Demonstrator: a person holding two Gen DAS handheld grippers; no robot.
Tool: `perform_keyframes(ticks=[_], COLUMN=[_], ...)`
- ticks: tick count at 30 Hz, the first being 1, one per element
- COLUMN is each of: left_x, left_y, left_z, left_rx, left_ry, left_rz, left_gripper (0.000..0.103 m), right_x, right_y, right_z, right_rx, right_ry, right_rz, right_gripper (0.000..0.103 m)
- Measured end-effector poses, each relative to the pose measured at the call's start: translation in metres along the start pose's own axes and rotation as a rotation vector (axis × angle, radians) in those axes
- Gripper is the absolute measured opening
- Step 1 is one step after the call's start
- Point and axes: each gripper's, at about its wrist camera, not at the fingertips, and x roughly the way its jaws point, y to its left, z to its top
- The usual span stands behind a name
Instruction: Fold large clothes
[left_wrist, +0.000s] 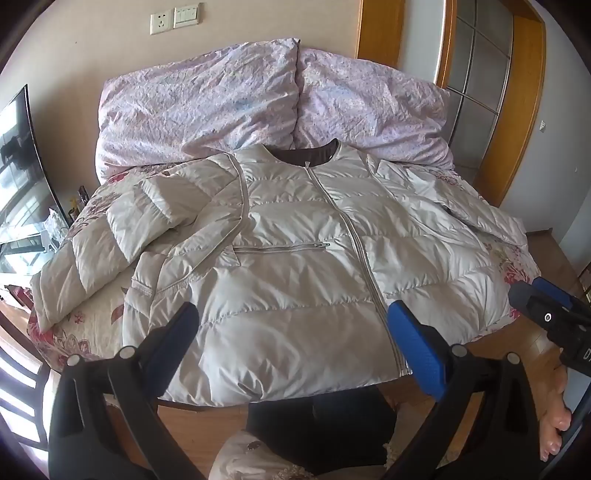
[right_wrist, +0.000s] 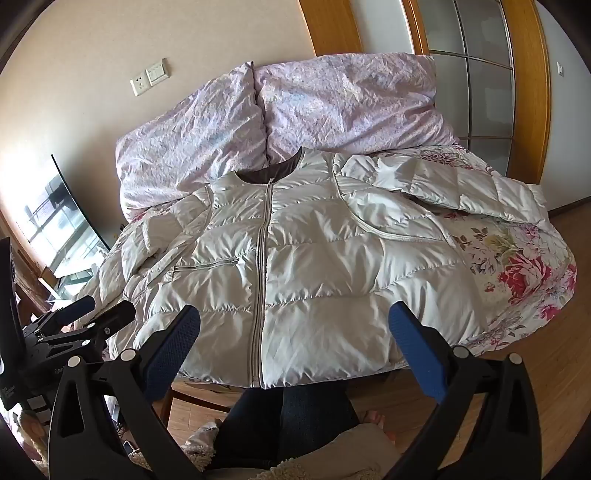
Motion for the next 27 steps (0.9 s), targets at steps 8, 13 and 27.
perform_keyframes(ticks=[8,13,27], left_x=[0.0000,0.0001,-0.0001], left_y=[-0.0002,-0.0002,-0.0006], left_z=[0.0000,0.0000,-0.0001], left_rx=[0.005,0.004,0.009], left_ry=[-0.001,0.001,-0.001], left_rz=[0.006,0.005,0.007], left_gripper=[0.101,0.101,0.101], right_x=[0.0002,0.0007,0.0027], right_y=[0.0008,0.0010,0.0004], right_z=[0.0003,0.0004,0.0011], right_rx=[-0.002,-0.003,-0.004], right_ry=[-0.003,-0.005,-0.004], right_rz=[0.000,-0.002,-0.004], right_gripper=[0.102,0.102,0.102])
